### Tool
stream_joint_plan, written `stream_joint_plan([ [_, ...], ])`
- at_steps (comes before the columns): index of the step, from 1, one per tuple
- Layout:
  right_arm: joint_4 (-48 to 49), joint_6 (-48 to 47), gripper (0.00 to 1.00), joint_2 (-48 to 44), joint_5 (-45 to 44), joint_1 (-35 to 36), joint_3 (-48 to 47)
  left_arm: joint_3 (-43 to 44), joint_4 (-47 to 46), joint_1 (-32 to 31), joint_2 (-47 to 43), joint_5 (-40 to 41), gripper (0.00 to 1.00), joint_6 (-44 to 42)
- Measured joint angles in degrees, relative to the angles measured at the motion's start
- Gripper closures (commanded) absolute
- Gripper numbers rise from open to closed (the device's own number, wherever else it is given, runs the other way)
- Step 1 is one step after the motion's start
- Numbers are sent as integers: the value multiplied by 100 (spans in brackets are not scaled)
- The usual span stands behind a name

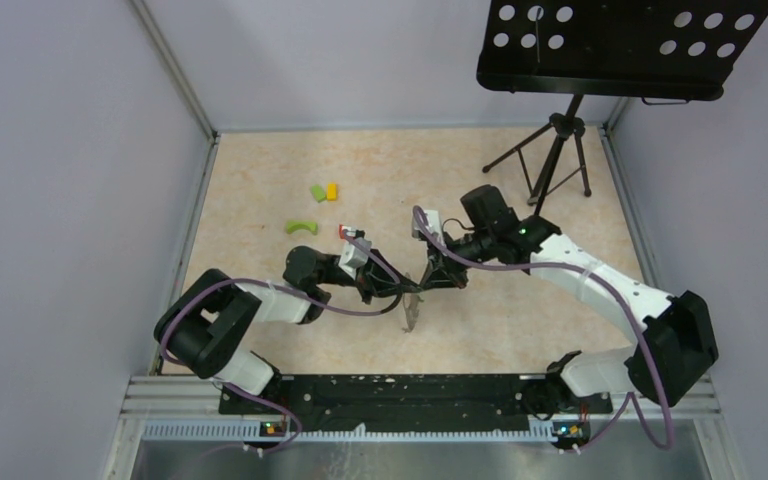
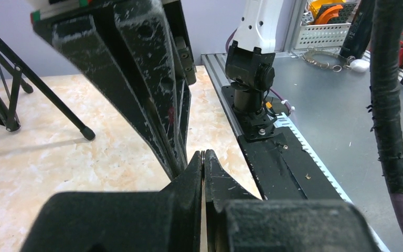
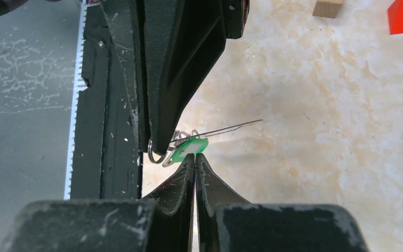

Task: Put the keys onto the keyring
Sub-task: Adjust the key on the keyring, then place the keyring at the center of the board.

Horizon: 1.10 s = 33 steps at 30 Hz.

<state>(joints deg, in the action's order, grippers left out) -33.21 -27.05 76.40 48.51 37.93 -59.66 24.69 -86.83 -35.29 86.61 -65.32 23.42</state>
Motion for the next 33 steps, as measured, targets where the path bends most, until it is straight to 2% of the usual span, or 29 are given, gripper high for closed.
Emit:
stream_joint_plan([
  [3, -74, -74, 84, -212, -136, 0, 2, -7, 0, 7, 0, 46, 100, -4],
  [7, -37, -76, 63, -481, -188, -20, 76, -7, 0, 15, 0, 125, 100, -24],
  [18, 22, 0, 51, -527, 70, -22, 358, -7, 0, 26, 0, 374, 100, -61],
  [27, 212, 142, 51, -229, 90, -22, 391, -7, 0, 33, 0, 476, 100, -61],
  [33, 428, 212, 71, -219, 70, -22, 417, -7, 0, 33, 0, 476, 100, -59],
])
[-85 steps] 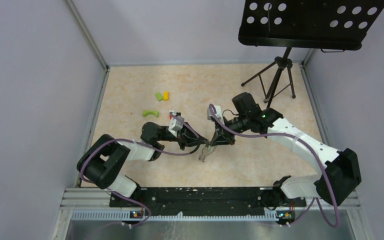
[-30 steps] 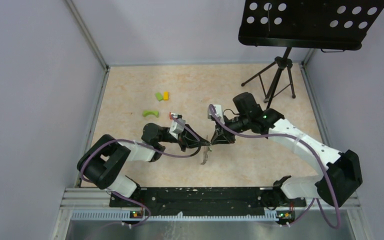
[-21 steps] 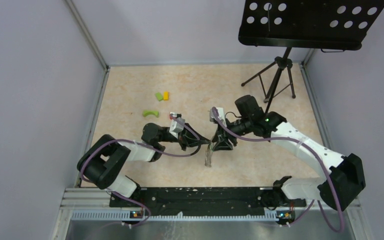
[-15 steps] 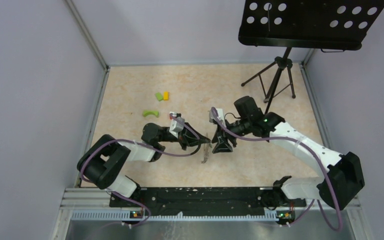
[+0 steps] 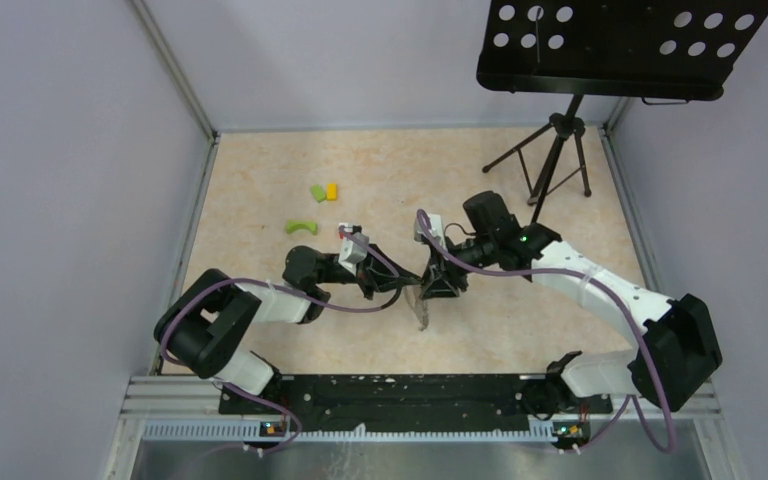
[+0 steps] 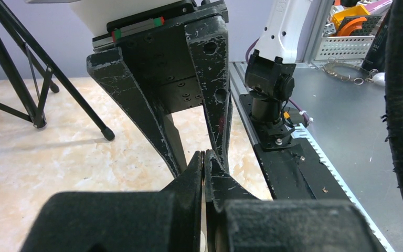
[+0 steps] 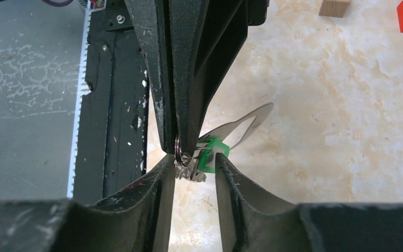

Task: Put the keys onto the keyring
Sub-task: Place the keyring at the center of the board.

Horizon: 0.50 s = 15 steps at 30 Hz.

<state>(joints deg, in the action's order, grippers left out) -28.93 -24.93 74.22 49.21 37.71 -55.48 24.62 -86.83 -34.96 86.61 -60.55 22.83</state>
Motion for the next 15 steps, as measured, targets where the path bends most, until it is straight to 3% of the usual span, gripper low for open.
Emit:
stream_joint_plan([
  [8, 57, 13, 91, 0, -9, 0, 0, -4, 2, 4, 0, 0, 100, 0],
  [15, 20, -48, 99, 0, -35, 0, 0, -44, 4, 37, 0, -4, 100, -4],
])
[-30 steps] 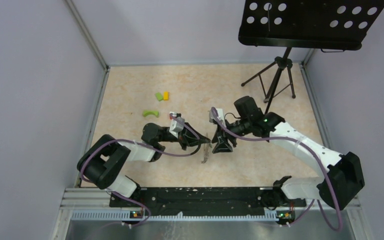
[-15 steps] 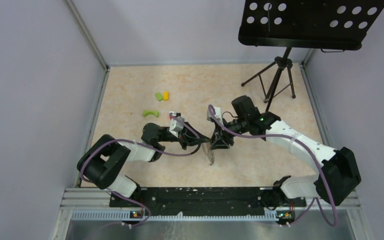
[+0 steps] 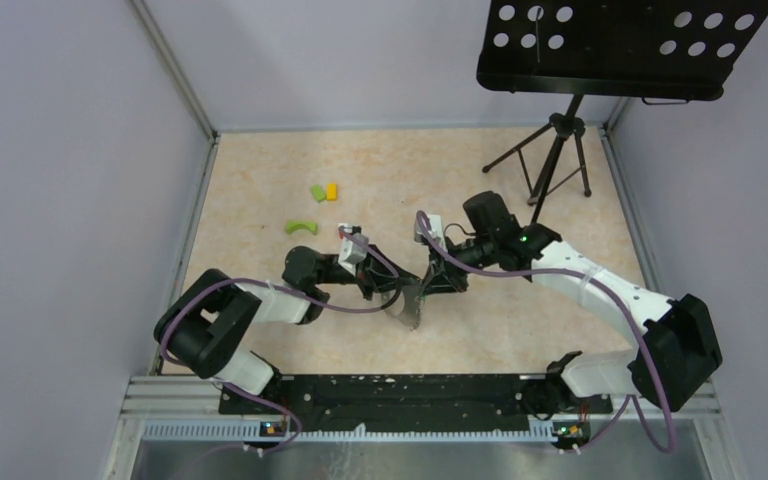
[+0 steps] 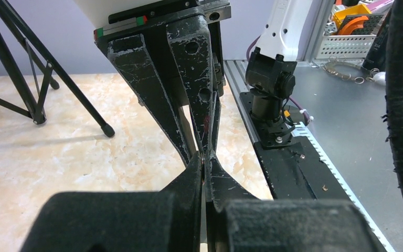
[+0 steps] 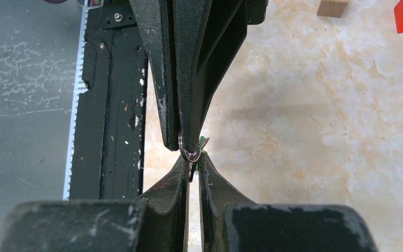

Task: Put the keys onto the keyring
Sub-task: Place the keyring at the center of the board.

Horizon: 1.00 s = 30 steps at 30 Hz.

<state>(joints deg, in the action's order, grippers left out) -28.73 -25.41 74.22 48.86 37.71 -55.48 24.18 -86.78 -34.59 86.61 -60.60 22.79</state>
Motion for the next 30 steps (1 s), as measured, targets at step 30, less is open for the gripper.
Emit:
stream_joint_plan([
  [30, -835, -483, 100, 22, -1390, -2, -44, -37, -9, 114, 942, -634, 73, -367],
])
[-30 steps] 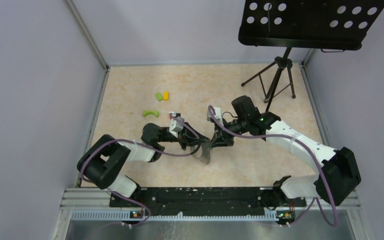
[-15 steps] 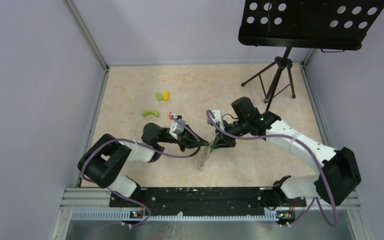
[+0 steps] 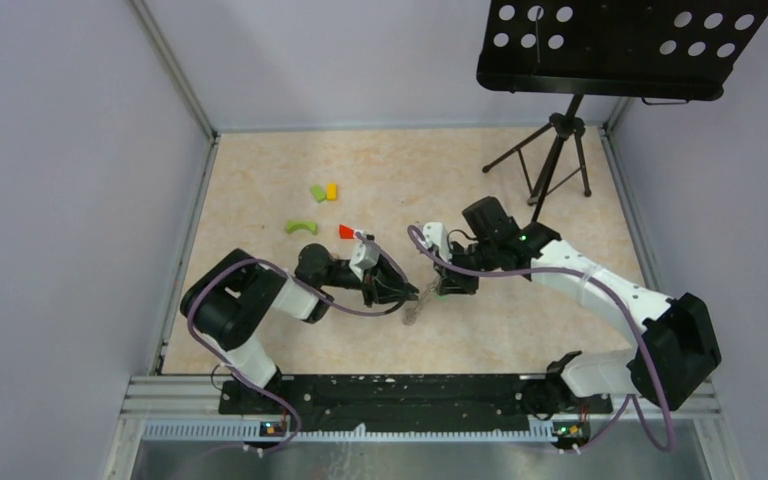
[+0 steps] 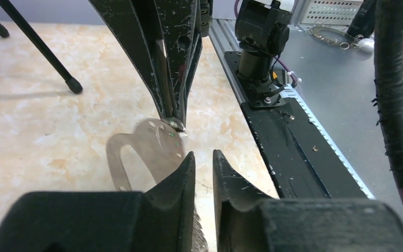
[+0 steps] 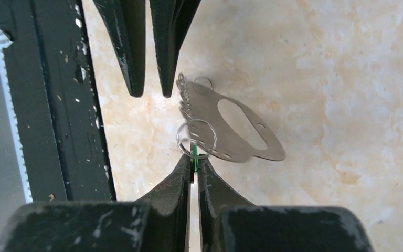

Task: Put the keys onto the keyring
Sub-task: Place the keyring at the center of the board.

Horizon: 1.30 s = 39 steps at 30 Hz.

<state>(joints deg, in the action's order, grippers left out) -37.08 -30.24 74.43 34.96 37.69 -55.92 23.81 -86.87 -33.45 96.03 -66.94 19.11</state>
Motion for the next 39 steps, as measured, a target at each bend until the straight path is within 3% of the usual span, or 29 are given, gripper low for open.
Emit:
stream_joint_plan([
  [5, -245, -9, 100, 31, -435, 0, 50, 50, 2, 0, 208, -33, 51, 22],
  [8, -343, -24, 100, 31, -710, 0, 181, 50, -15, 2, 208, -44, 42, -9],
  [21, -1054, -483, 100, 369, -2186, -280, 417, -37, -11, 527, 157, -142, 36, -103],
  [27, -1158, -573, 100, 861, -2699, -297, 417, -111, 26, 855, -291, -116, 30, -411],
  [35, -1150, -468, 82, 1611, -3257, -299, 415, -286, 831, 1121, -1305, -111, 14, -1128],
  [37, -1128, -420, 74, 1676, -3357, -299, 415, -332, 1156, 1185, -1604, -254, 2, -1381],
  [39, -1082, -361, 65, 1681, -3432, -299, 413, -326, 1700, 1228, -1910, -466, 1, -1812],
])
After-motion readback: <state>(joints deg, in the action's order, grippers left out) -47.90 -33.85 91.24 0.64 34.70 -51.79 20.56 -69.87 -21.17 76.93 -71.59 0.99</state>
